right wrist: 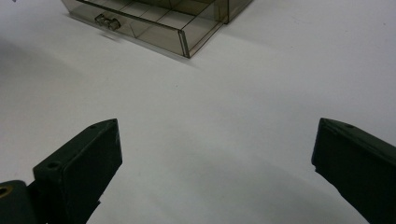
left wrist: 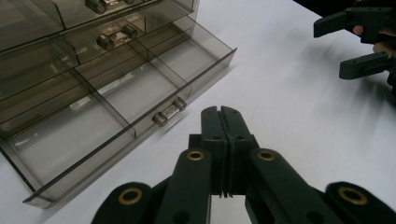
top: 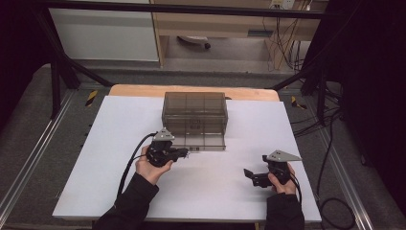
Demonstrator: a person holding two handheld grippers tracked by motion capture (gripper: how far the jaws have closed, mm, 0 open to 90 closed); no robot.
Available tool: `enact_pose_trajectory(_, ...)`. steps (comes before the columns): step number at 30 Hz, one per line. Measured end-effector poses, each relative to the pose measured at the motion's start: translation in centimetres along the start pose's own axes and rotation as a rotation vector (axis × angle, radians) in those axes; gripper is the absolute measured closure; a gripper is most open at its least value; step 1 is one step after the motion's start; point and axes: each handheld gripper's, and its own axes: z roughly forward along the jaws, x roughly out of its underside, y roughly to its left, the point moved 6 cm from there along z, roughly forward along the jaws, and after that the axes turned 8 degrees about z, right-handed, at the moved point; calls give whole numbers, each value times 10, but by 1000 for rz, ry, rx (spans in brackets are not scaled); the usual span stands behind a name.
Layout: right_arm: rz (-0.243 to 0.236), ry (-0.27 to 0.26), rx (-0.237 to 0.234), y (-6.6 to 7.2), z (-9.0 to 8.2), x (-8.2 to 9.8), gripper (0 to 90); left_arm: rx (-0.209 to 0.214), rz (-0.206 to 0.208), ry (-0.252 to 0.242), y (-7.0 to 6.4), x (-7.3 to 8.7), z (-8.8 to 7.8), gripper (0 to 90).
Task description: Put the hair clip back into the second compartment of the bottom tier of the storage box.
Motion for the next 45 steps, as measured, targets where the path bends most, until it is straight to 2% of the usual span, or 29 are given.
enact_pose_trajectory(6, -3, 0, 0, 0, 0, 0, 21, -1, 10, 2, 0, -6, 2, 886)
enact_pose_trajectory(45, -5, 6, -1, 0, 0, 0, 21, -36, -9, 6, 17, -28, 18, 887)
